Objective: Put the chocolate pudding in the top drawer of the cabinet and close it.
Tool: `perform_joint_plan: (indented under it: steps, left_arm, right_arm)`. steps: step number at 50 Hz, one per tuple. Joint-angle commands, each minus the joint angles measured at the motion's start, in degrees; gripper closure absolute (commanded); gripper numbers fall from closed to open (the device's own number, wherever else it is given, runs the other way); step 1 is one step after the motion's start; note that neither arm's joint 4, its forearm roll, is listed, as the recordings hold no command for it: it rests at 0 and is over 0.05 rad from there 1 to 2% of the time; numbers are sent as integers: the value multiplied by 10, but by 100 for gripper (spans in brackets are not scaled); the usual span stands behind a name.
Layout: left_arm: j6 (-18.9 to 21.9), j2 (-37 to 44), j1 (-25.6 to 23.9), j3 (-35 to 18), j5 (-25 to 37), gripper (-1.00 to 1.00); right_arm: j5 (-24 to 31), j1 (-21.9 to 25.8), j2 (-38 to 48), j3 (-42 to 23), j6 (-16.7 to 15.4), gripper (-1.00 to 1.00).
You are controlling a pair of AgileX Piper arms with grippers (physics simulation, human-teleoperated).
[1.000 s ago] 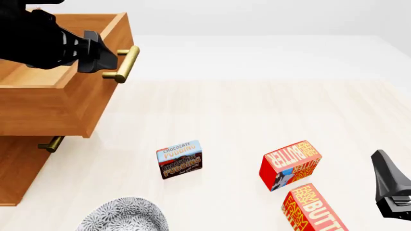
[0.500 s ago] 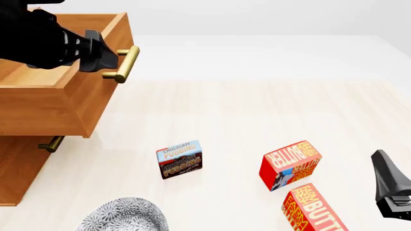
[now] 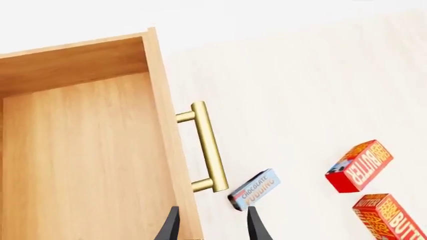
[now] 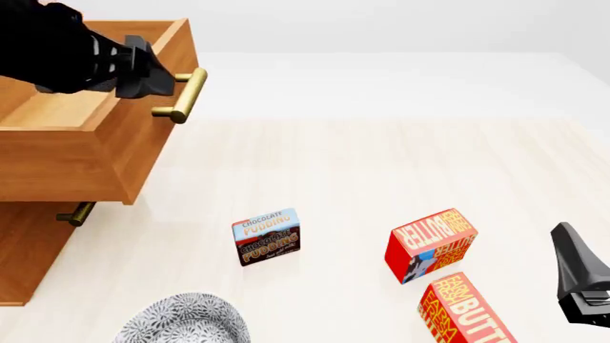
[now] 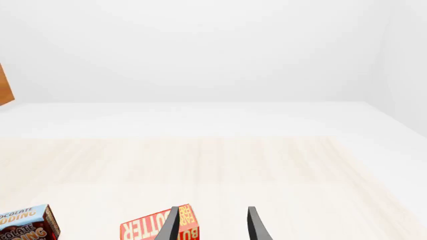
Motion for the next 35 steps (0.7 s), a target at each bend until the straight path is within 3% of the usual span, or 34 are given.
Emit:
perform_joint_plan:
  steps: [1, 9, 16, 29, 35]
  left_arm:
    - [32, 0, -13, -81, 28, -100]
    - [42, -1, -8, -141, 58, -100]
    - [46, 1, -20, -151, 61, -100]
    - [47, 9, -78, -200, 65, -100]
    - [70, 10, -99, -216, 63, -100]
  right_arm:
    - [0, 0, 0, 0, 0, -100]
    - [0, 0, 0, 0, 0, -100]
    - [0, 0, 0, 0, 0, -100]
    - [0, 0, 0, 0, 0, -100]
    - [0, 0, 0, 0, 0, -100]
